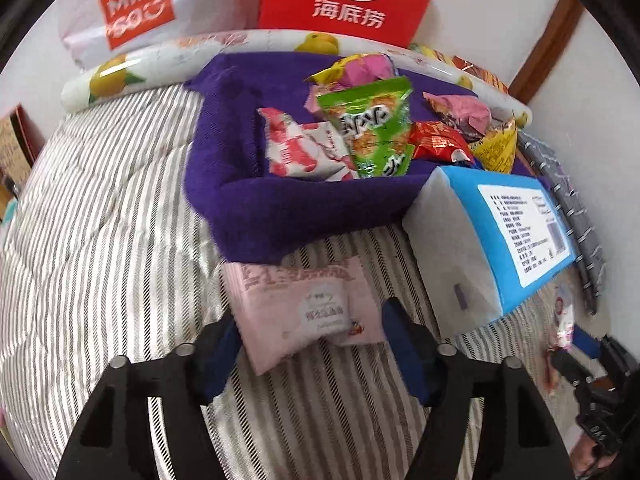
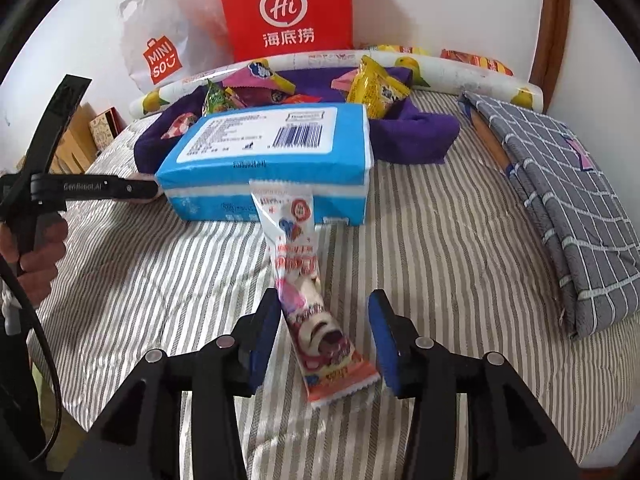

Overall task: Organize snacks
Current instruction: 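Lift both held packets and carry them over the purple towel, then lower both packets onto the towel and open both grippers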

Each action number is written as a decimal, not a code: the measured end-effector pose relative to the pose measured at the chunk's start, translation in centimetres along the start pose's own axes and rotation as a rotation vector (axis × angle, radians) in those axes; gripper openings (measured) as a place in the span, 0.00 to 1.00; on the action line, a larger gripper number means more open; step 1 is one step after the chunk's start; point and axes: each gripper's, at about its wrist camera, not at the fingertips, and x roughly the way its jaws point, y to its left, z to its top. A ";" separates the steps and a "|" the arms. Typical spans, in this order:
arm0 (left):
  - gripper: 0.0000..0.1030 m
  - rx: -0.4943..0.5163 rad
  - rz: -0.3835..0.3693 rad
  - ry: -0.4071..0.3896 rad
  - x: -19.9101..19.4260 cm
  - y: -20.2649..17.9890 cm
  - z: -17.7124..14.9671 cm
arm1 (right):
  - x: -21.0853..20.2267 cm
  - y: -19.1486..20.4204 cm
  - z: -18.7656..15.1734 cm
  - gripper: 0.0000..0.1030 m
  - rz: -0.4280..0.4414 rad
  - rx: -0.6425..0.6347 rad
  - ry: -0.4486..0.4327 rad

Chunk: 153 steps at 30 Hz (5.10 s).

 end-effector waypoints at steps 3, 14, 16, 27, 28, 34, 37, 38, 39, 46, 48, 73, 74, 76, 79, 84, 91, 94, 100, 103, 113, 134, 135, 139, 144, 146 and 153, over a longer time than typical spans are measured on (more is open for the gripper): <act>0.65 0.051 0.061 -0.018 0.3 -1.2 -0.2 | 0.6 0.1 0.2 0.44 0.014 0.007 0.002; 0.24 0.010 -0.037 -0.015 -0.6 -0.1 -0.1 | 1.3 0.2 -0.4 0.20 0.000 0.005 -0.021; 0.24 0.011 -0.037 -0.016 -0.8 -0.2 -0.6 | 0.8 0.3 -0.4 0.20 -0.001 0.002 -0.030; 0.24 -0.005 -0.102 -0.030 -4.1 -0.9 -2.5 | -2.3 0.8 -0.6 0.20 -0.001 0.021 -0.074; 0.24 -0.004 -0.105 -0.033 -4.4 -1.0 -2.6 | -2.7 0.8 -0.6 0.20 0.001 0.030 -0.080; 0.24 0.008 -0.126 -0.052 -6.5 -2.0 -3.6 | -4.3 0.7 -0.8 0.20 -0.011 0.071 -0.110; 0.24 0.022 -0.135 -0.063 -7.4 -2.6 -4.2 | -5.3 0.9 -0.7 0.20 0.000 0.078 -0.129; 0.24 0.024 -0.141 -0.066 -7.7 -2.8 -4.4 | -5.6 1.0 -0.7 0.20 0.002 0.081 -0.136; 0.24 0.024 -0.146 -0.070 -8.1 -3.0 -4.5 | -5.9 1.1 -0.6 0.20 0.000 0.082 -0.141; 0.24 0.032 -0.173 -0.094 -10.3 -3.9 -5.4 | -7.9 2.3 -0.6 0.21 -0.032 0.060 -0.172; 0.24 0.036 -0.179 -0.093 -10.6 -4.2 -5.7 | -8.5 2.6 -0.7 0.21 -0.033 0.057 -0.182; 0.24 0.079 -0.203 -0.143 -14.4 -5.7 -4.8 | -12.2 3.8 1.5 0.21 -0.054 0.051 -0.252; 0.24 0.081 -0.204 -0.143 -14.4 -5.7 -4.6 | -12.3 3.7 1.6 0.21 -0.053 0.051 -0.256; 0.24 0.084 -0.204 -0.143 -14.4 -5.8 -4.3 | -12.4 3.7 2.1 0.21 -0.053 0.050 -0.264; 0.24 0.084 -0.196 -0.147 -14.3 -5.9 -3.6 | -12.3 3.5 2.6 0.21 -0.051 0.057 -0.269; 0.24 0.086 -0.185 -0.156 -14.1 -5.9 -2.3 | -11.6 2.8 3.9 0.21 -0.036 0.085 -0.273; 0.24 0.091 -0.180 -0.162 -13.5 -5.7 0.2 | -10.3 2.4 6.1 0.21 -0.030 0.096 -0.277; 0.24 0.091 -0.177 -0.162 -13.1 -5.5 1.5 | -9.8 2.3 7.3 0.21 -0.027 0.094 -0.280; 0.24 0.094 -0.168 -0.166 -12.1 -5.1 4.0 | -8.6 2.2 9.6 0.21 -0.026 0.087 -0.288; 0.24 0.096 -0.167 -0.163 -11.5 -5.0 5.4 | -7.9 2.0 10.6 0.21 -0.020 0.099 -0.292; 0.24 0.081 -0.185 -0.171 -9.6 -4.5 10.0 | -5.2 0.8 14.1 0.21 -0.035 0.101 -0.287; 0.24 0.047 -0.188 -0.170 -5.4 -3.9 14.9 | 0.0 0.0 19.2 0.21 -0.014 0.091 -0.282; 0.24 0.043 -0.190 -0.166 -5.2 -3.8 14.9 | 0.3 -0.1 19.2 0.21 -0.011 0.094 -0.278; 0.24 0.045 -0.171 -0.148 -4.4 -3.4 15.0 | 1.3 -0.3 19.3 0.22 -0.007 0.098 -0.270; 0.24 0.035 -0.140 -0.141 -4.2 -2.6 15.7 | 2.9 -0.5 19.5 0.22 0.013 0.112 -0.248; 0.24 0.041 -0.121 -0.139 -4.3 -2.5 16.2 | 3.3 -0.5 19.7 0.22 0.025 0.113 -0.240; 0.24 0.025 -0.141 -0.158 -3.9 -1.7 17.1 | 4.9 -0.4 20.5 0.22 0.060 0.097 -0.223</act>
